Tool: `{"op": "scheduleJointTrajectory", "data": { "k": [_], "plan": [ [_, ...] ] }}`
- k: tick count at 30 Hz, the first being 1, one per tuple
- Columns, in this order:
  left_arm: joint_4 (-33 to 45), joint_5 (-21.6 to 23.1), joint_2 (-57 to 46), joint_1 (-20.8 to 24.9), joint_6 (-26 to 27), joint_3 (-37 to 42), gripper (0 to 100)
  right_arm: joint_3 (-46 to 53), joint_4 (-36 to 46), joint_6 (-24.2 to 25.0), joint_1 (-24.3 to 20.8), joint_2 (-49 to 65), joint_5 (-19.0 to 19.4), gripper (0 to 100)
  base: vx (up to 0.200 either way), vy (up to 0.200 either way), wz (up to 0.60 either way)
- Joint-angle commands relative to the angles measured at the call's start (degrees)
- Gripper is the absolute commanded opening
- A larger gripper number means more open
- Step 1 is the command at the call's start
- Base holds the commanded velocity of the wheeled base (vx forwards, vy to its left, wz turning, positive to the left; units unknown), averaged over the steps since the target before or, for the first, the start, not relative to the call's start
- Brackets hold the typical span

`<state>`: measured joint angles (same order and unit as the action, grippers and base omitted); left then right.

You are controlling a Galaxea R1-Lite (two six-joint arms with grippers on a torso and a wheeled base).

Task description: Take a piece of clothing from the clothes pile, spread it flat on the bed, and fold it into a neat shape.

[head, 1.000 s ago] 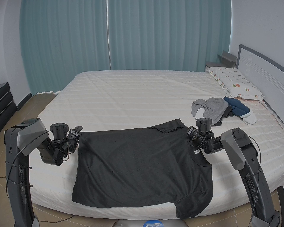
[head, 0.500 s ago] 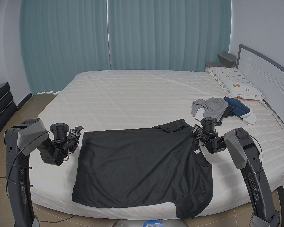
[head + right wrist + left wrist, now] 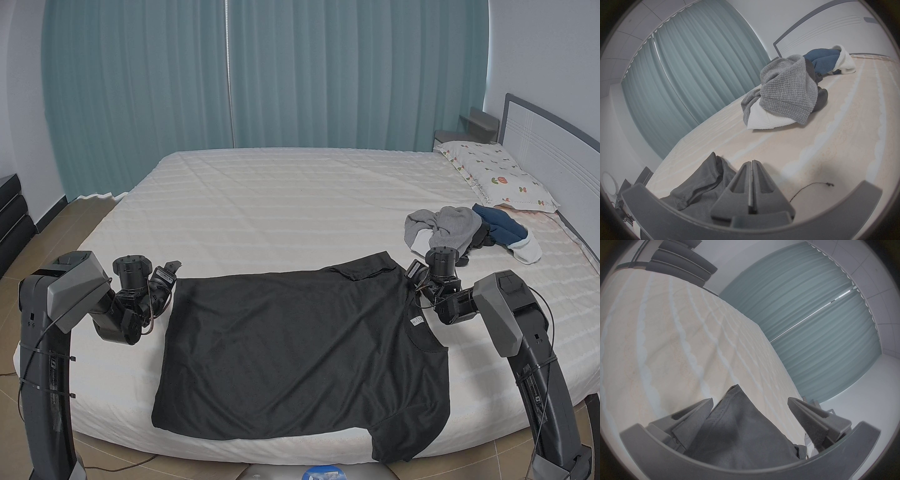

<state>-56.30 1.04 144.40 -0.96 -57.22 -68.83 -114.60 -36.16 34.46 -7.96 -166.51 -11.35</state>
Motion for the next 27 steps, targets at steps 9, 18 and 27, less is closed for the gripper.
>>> {"op": "scheduleJointTrajectory", "data": {
  "k": [9, 18, 27],
  "plan": [
    [0.57, -3.67, 5.81, 2.28, 3.43, -6.32, 100, 0.01, 0.03, 0.25, -0.13, 0.31, -0.69, 0, 0.000, 0.000, 0.00],
    [1.01, -7.45, 9.67, 3.51, 8.27, -10.36, 100, 0.01, 0.03, 0.43, -0.65, 0.31, -1.04, 0, 0.000, 0.000, 0.00],
    [4.70, -10.35, 10.64, 3.51, 8.44, -14.49, 0, 0.01, -0.05, 0.52, -1.09, 0.22, -1.22, 0, 0.000, 0.000, 0.00]
  ]
}}
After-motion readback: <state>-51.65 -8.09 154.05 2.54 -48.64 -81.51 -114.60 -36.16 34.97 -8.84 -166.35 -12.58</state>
